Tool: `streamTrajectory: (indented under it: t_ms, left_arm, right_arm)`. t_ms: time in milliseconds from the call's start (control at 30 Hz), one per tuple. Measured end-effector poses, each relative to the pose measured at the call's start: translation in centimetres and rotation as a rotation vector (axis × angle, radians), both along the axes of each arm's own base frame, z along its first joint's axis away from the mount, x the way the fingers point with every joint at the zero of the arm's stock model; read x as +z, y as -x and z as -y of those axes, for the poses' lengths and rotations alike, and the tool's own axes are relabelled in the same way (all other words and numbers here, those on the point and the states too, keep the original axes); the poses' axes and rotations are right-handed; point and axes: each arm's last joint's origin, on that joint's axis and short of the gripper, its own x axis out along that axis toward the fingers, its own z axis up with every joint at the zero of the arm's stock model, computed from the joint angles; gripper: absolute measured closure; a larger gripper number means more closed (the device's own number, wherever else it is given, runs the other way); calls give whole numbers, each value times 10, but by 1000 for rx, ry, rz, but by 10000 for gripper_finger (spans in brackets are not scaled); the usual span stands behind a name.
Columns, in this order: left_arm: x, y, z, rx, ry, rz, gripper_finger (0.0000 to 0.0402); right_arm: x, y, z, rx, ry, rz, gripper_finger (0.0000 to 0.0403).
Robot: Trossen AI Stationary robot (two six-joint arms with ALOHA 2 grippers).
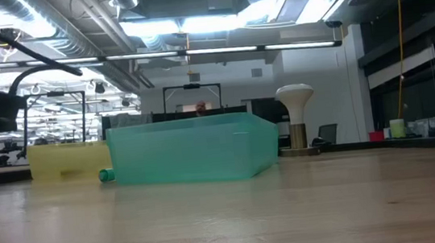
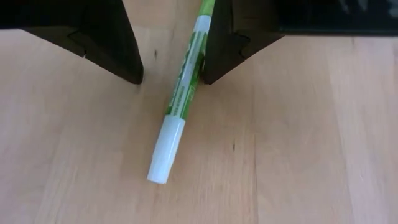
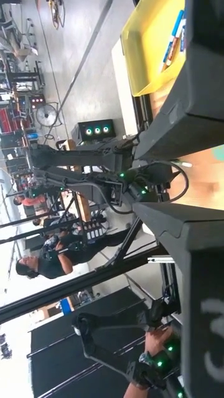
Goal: Pick & Place Markers
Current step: Put the green marker pen into the yellow bin, then put the light blue highlighter pen into the pink bin
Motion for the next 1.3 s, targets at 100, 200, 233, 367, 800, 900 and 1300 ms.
streamTrajectory:
  t_ms: [100, 200, 233, 367, 800, 900, 1300]
  left_arm:
    - [0, 0, 0, 0, 17, -11, 247]
    - [0, 0, 1, 0, 33, -18, 279]
    - [0, 0, 1, 0, 39, -19, 292]
    - [0, 0, 2, -8, 55, -27, 348]
    - [15, -15, 4, 28, 161, -14, 400]
    - [21, -20, 1, 36, 140, 8, 399]
    - [38, -27, -1, 50, 103, 25, 401]
  right_arm:
    - [1, -1, 0, 1, -14, 8, 286]
    - [1, -1, 0, 3, -14, 15, 286]
    - [1, -1, 0, 2, -15, 15, 286]
    - [1, -1, 0, 3, -18, 14, 286]
    - [4, 0, 0, 4, -19, 40, 286]
    - [4, 0, 0, 5, -18, 40, 286]
    - [5, 1, -10, 60, -12, 54, 286]
